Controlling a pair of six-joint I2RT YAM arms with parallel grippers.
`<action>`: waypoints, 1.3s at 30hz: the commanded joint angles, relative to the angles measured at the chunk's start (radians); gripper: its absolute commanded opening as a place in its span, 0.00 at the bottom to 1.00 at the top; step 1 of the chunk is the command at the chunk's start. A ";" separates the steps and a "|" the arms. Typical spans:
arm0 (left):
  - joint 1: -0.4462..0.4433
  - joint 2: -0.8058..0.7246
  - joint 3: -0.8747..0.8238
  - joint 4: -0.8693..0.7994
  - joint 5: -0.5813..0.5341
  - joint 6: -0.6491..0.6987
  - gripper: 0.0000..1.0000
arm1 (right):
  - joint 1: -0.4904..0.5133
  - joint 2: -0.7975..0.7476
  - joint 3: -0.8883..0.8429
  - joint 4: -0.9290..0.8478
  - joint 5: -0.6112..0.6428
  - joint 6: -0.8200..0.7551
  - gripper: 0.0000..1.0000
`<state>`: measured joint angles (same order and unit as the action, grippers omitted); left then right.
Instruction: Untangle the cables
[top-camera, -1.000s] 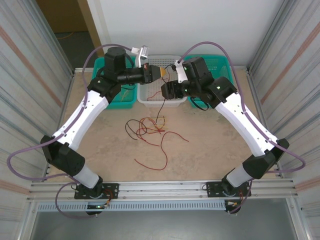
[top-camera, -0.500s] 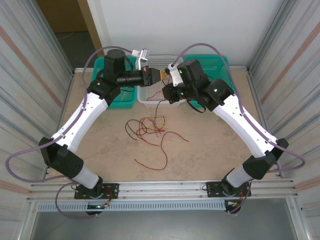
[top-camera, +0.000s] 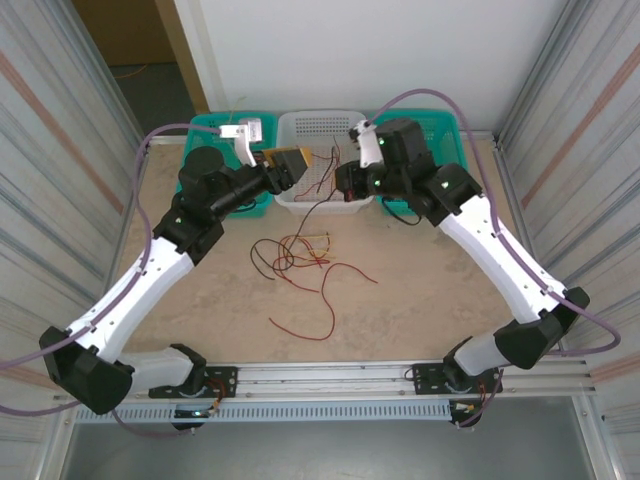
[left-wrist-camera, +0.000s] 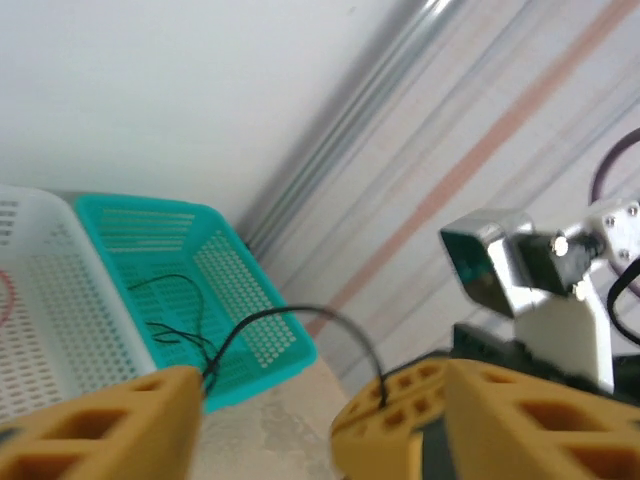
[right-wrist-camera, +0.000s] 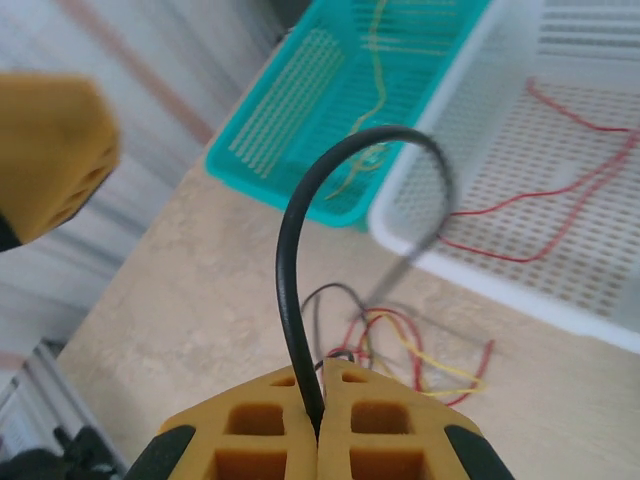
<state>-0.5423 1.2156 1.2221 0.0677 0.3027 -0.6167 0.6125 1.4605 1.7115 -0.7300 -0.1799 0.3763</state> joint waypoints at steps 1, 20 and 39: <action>-0.002 -0.052 0.004 -0.101 -0.072 0.034 0.78 | -0.098 0.024 0.070 -0.039 0.018 0.037 0.00; 0.003 -0.340 -0.352 -0.746 -0.157 0.061 0.72 | -0.569 0.511 0.479 -0.259 0.014 0.059 0.39; -0.396 0.344 -0.144 -0.670 -0.122 0.096 0.61 | -0.196 -0.164 -0.370 -0.074 0.251 0.234 0.59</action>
<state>-0.9161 1.4780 1.0046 -0.6456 0.1406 -0.5343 0.3904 1.3811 1.4380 -0.8333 0.0189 0.5278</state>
